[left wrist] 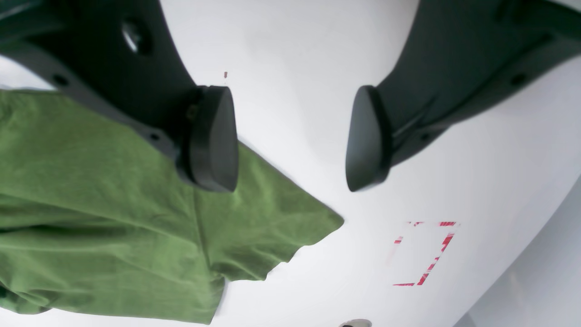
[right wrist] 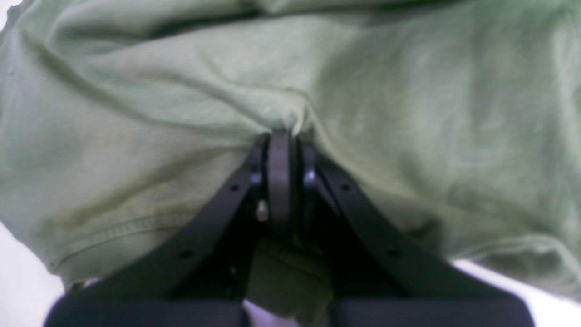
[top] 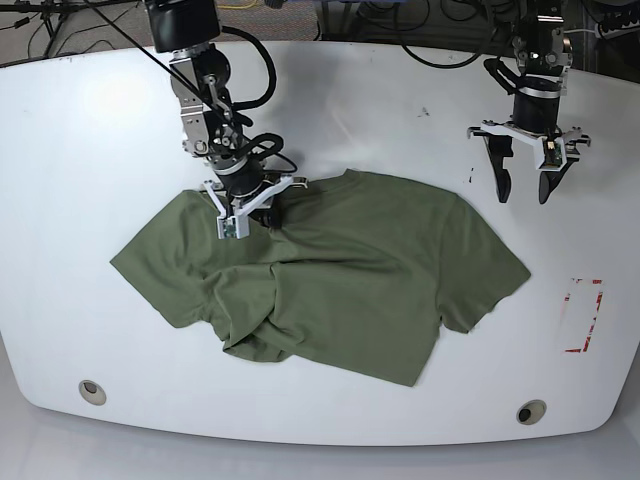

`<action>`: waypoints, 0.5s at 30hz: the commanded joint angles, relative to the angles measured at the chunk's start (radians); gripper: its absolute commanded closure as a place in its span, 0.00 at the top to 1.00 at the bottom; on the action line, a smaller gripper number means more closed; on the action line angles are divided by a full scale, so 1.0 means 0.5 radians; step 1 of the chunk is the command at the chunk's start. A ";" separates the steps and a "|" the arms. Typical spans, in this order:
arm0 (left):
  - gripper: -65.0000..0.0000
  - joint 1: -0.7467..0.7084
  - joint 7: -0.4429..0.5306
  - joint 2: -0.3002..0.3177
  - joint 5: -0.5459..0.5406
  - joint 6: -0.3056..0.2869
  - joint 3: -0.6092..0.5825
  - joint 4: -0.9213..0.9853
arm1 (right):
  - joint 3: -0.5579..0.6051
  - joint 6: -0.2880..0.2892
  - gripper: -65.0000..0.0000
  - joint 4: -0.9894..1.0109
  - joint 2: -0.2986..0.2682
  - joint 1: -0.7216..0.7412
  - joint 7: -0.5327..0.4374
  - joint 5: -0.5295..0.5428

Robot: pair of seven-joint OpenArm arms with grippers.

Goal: Fold the T-shirt properly
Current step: 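Drag the grasped shirt fabric with the right gripper away from the left gripper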

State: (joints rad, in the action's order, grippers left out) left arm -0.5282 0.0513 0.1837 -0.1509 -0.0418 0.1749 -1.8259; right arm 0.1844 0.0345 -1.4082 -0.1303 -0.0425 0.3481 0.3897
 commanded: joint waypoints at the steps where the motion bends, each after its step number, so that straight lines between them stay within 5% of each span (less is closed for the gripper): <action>1: 0.55 0.004 0.055 0.012 0.005 0.005 0.009 -0.027 | -0.015 0.003 0.00 -0.051 -0.006 0.011 0.125 0.005; 15: 0.55 0.018 0.014 0.005 0.004 0.005 -0.044 -0.016 | -0.083 -0.077 0.03 -0.666 -0.153 -0.043 0.518 0.008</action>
State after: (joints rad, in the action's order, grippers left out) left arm -0.5228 0.0372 0.1810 -0.1509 -0.0353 0.1555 -1.8198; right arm 0.1551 0.0017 -1.6840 -0.1886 -0.0807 0.6353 0.3931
